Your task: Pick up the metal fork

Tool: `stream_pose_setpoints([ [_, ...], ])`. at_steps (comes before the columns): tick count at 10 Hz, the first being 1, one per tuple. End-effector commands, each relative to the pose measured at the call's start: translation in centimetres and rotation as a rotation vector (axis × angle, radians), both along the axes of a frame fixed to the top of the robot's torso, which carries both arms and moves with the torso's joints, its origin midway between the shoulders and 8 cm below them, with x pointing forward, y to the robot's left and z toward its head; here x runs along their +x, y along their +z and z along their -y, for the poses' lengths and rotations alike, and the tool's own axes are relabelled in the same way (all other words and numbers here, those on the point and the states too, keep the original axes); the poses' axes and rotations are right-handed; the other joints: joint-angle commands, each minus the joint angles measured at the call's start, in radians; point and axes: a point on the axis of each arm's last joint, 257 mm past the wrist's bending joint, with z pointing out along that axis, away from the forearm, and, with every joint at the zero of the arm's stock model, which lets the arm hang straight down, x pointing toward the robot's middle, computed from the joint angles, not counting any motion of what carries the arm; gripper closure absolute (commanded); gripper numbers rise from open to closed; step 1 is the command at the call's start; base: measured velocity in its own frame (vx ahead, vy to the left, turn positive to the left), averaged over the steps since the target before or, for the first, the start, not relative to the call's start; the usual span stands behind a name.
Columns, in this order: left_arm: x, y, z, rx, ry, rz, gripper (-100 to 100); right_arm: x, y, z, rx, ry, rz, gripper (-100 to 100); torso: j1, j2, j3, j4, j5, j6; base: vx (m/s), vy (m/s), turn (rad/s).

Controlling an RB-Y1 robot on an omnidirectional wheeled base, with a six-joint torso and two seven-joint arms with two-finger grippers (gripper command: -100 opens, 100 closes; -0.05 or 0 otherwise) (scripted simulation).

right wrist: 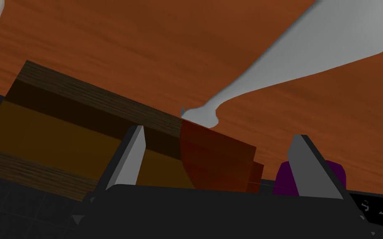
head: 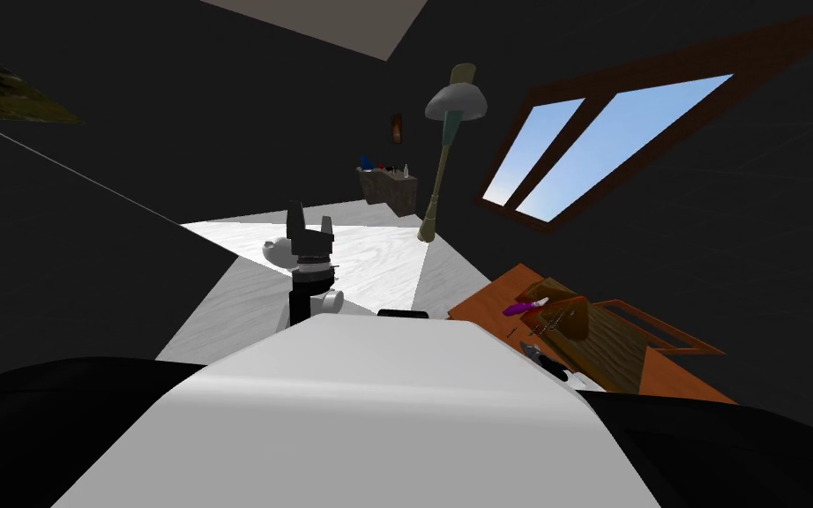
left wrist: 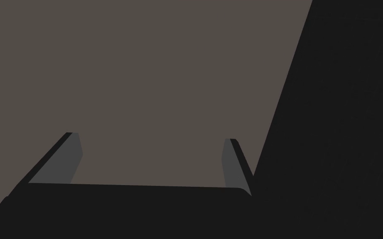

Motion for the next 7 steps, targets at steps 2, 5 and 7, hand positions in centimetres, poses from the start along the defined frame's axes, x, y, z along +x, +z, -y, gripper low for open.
stream_pose_setpoints([
  [2, 0.0, 0.0, 0.0, 0.0, 0.0, 0.0, 0, -0.3, 0.1, 0.0, -0.003, -0.001, -0.004, -100, 0.0, 0.002, 0.001, 0.0, 0.0, 0.0, 0.021, -0.006, -0.012],
  [5, 0.0, 0.0, 0.0, 0.0, 0.0, 0.0, 0, 0.6, -0.6, -0.6, -0.005, -0.008, -0.005, -100, -0.001, 0.005, 0.003, 0.001, 0.0, 0.0, -0.024, -0.031, 0.024],
  [7, 0.0, 0.0, 0.0, 0.0, 0.0, 0.0, 0, 1.1, -1.0, -0.9, -0.004, -0.012, -0.005, -100, -0.002, 0.006, 0.004, 0.001, -0.001, 0.0, -0.036, -0.039, 0.011],
])
